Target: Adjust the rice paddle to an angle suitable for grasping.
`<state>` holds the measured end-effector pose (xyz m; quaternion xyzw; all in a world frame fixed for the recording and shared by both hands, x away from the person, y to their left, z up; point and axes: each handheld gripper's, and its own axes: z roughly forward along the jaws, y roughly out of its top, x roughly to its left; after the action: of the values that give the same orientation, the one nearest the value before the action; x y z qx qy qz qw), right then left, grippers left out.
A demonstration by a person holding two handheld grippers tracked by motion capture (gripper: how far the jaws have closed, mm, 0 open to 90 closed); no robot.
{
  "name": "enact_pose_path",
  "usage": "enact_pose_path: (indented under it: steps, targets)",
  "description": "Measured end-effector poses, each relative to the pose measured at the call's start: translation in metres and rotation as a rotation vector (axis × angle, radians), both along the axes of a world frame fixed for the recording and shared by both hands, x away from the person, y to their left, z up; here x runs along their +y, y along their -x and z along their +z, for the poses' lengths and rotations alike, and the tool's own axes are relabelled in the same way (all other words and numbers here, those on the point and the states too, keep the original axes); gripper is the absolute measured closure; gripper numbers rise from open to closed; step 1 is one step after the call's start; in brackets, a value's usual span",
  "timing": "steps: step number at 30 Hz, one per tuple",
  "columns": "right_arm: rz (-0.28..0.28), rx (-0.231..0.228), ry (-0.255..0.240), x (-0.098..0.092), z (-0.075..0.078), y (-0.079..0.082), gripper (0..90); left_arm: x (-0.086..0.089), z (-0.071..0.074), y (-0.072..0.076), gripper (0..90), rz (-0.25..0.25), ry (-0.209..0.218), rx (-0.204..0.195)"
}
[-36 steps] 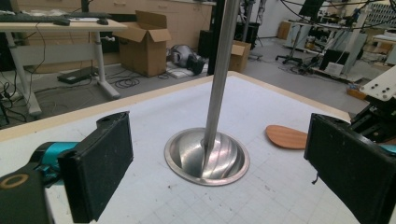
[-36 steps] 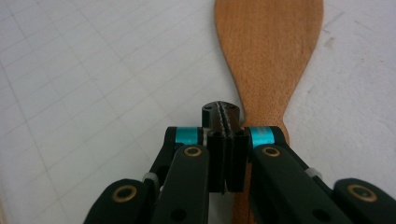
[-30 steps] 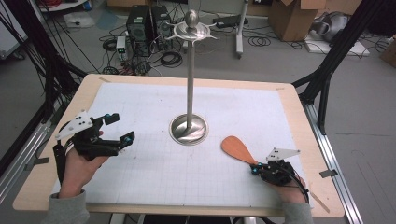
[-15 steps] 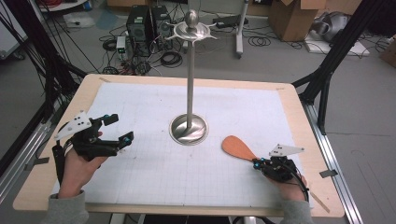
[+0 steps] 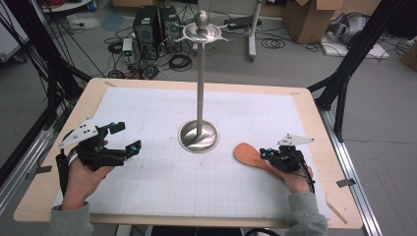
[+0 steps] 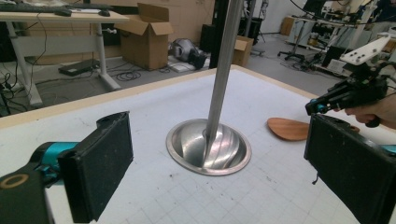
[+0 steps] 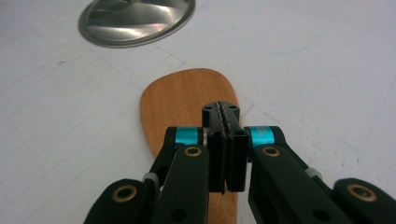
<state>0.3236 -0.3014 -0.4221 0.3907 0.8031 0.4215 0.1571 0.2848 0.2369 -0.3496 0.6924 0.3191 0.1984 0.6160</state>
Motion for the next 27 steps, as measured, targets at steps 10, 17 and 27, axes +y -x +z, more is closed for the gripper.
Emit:
enact_pose_path:
  steps: [10, 17, 27]
  targets:
    - [-0.015, -0.004, 0.060, 0.014, -0.003, -0.028, 90.0, -0.001, -0.002, 0.001, 8.3, -0.003, -0.003, 0.008]
    - [-0.021, 0.013, 0.108, 0.018, -0.004, -0.047, 90.0, 0.001, -0.004, 0.001, 8.3, -0.001, -0.003, 0.014]
    - [-0.049, 0.081, 0.130, 0.018, -0.017, -0.059, 90.0, 0.002, -0.005, 0.003, 8.3, 0.001, -0.005, 0.017]
